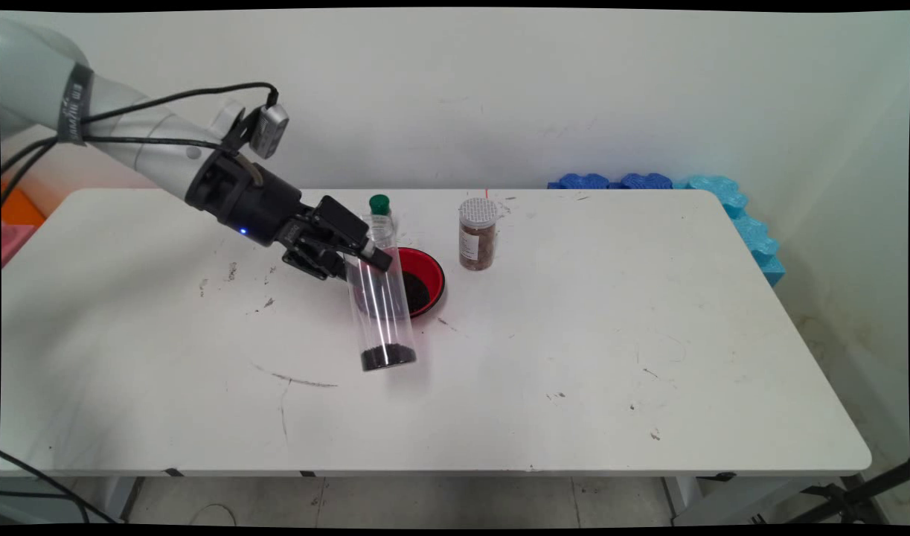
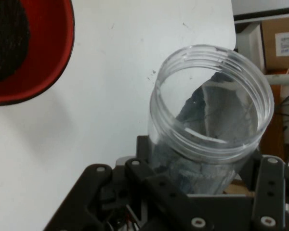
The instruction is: Pour the black seasoning powder in the red bowl
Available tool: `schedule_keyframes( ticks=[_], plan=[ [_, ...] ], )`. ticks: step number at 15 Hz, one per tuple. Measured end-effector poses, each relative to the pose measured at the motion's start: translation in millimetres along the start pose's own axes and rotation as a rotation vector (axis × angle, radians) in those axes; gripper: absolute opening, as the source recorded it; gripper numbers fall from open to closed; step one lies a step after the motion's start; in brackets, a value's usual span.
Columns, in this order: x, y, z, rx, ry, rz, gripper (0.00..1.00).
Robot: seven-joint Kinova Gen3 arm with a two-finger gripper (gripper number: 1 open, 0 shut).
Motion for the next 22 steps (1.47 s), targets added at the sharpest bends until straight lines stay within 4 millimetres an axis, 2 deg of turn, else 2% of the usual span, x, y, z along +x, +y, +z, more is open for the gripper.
schedule_keyframes(
  ticks=[5,13,22],
  plan=[
    [4.3,-9.0,8.3,-0.019,0.001,-0.125,0.0],
    [18.0,-21.1,15.9,-0.057,0.039,-0.428,0.0],
    [28.4,-26.4,20.5,-0.109,0.055,-0.715,0.0]
  ],
)
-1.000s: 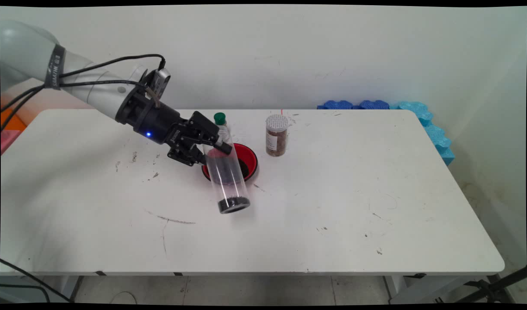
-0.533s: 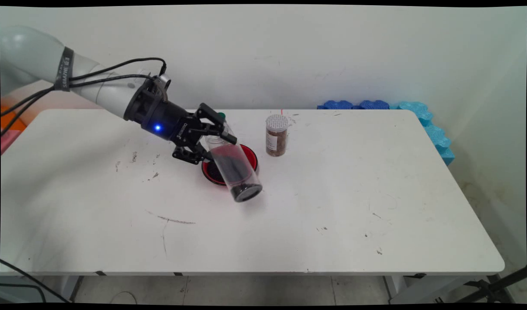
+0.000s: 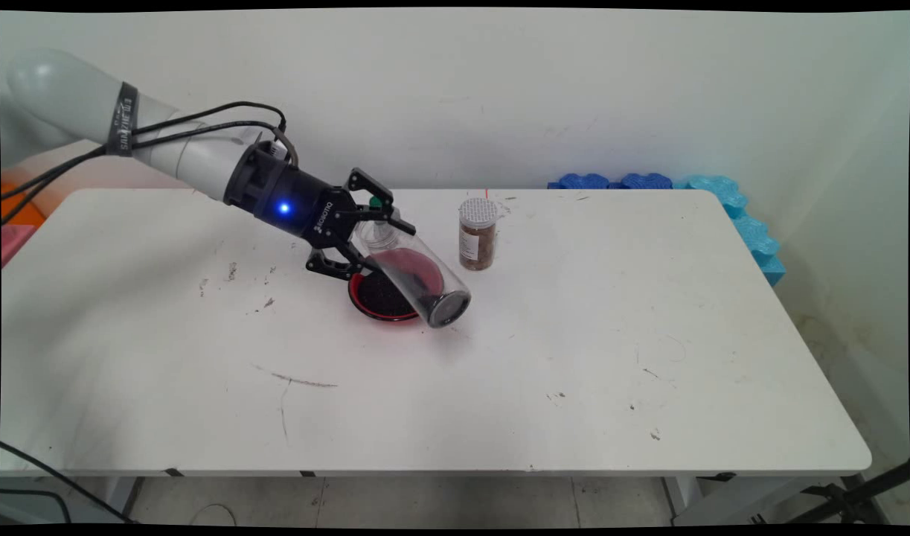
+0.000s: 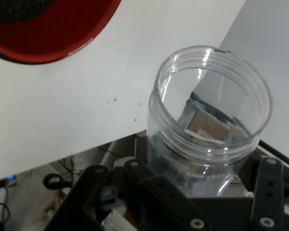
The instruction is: Pour the black seasoning powder in the red bowl
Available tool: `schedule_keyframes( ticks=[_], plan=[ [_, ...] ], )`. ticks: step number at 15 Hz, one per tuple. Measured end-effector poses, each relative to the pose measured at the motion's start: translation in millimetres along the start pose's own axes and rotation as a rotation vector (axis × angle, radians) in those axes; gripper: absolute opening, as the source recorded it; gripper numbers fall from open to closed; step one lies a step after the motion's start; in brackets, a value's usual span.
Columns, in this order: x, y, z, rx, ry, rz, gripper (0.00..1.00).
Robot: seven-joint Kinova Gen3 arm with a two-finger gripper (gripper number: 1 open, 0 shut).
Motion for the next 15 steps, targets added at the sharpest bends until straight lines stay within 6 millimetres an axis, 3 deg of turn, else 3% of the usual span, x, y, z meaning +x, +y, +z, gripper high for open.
schedule_keyframes(
  ticks=[15],
  plan=[
    [7.8,0.5,12.1,-0.073,-0.077,-0.399,0.0]
  ],
)
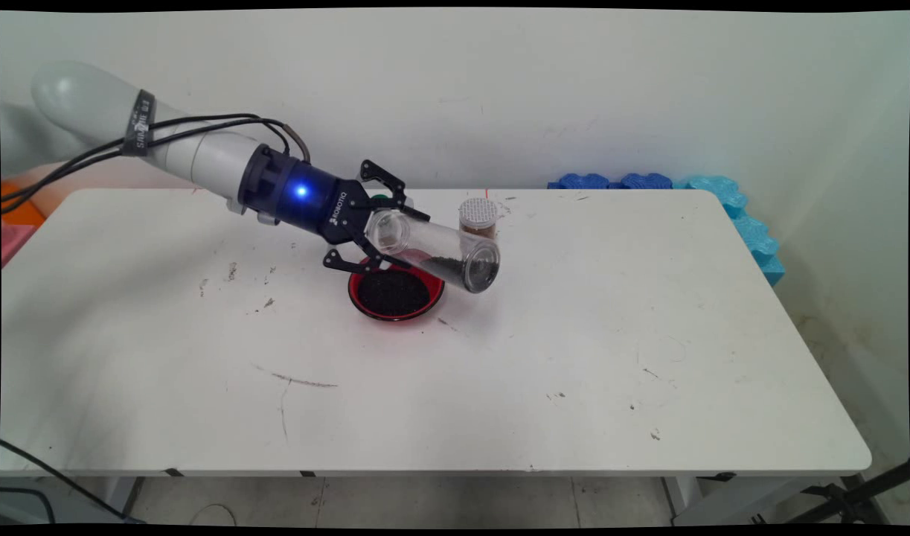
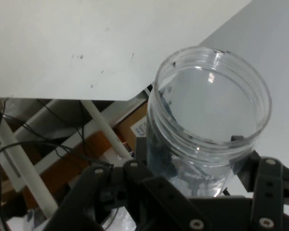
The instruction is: Pour the black seasoning powder in the red bowl
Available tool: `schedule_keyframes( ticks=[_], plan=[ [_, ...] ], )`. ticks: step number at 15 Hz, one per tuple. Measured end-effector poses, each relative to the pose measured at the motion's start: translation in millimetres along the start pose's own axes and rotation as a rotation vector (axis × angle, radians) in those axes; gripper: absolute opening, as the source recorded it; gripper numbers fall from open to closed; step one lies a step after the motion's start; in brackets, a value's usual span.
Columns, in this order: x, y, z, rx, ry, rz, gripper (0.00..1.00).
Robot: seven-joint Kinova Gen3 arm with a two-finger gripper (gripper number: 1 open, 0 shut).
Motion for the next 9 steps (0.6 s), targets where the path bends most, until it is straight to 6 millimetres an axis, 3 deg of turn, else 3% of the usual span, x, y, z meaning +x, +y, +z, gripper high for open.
schedule_keyframes(
  ticks=[9],
  plan=[
    [6.5,0.6,5.7,-0.031,-0.038,-0.138,0.0]
  ],
)
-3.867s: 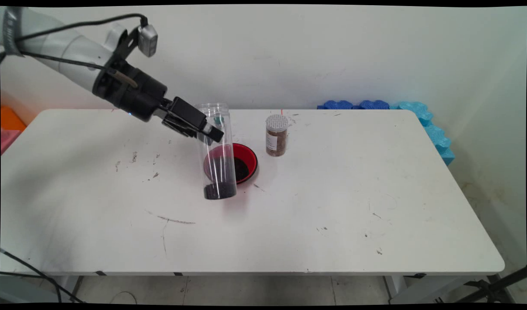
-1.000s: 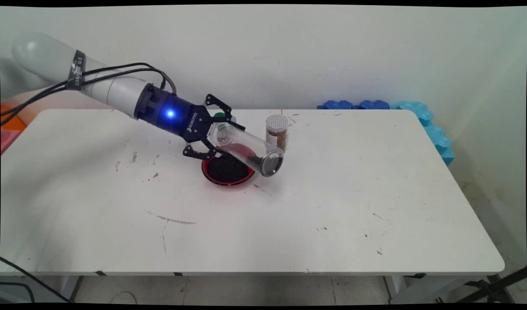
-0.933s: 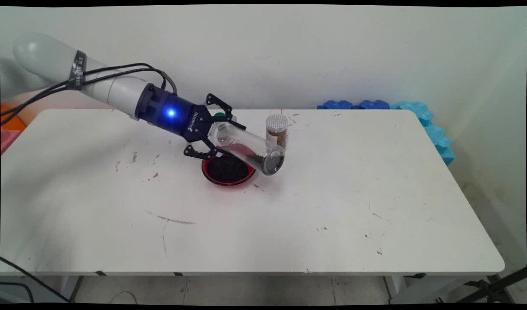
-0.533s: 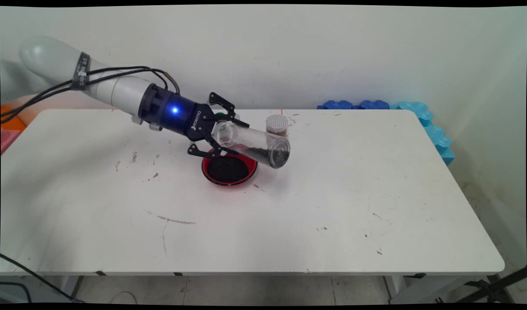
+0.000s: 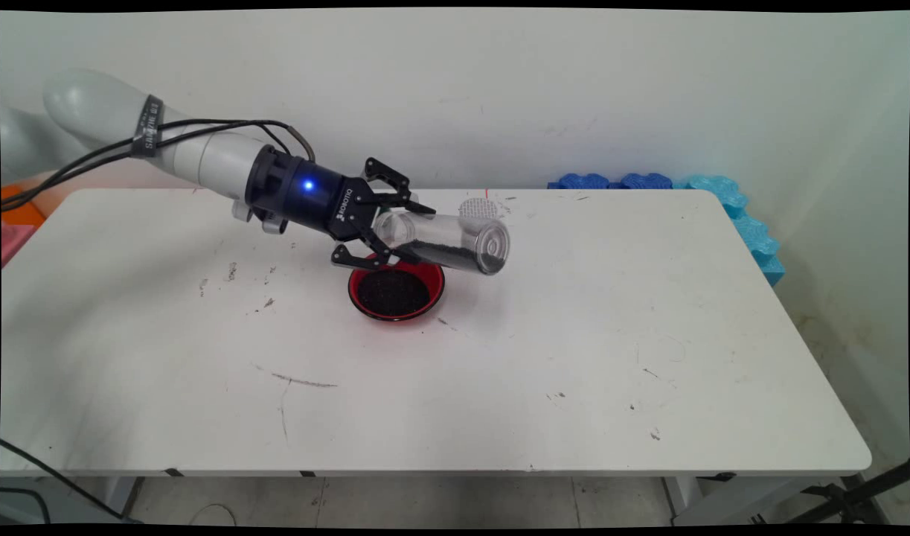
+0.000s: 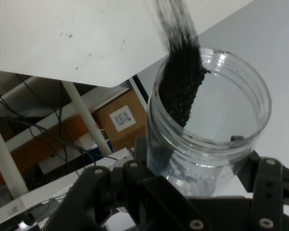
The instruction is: Pour the black seasoning powder in the red bowl
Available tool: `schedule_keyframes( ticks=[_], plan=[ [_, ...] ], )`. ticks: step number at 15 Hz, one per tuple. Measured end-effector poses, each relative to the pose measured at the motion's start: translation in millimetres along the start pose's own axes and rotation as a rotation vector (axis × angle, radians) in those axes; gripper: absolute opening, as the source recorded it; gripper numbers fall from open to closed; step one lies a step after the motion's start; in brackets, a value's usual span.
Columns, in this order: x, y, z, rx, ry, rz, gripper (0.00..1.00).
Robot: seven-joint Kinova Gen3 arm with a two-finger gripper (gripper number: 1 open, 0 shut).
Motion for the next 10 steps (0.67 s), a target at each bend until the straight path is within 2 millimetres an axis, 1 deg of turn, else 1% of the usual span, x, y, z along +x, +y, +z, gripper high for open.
schedule_keyframes(
  ticks=[10],
  plan=[
    [8.4,1.0,-0.1,-0.036,-0.021,-0.098,0.0]
  ],
)
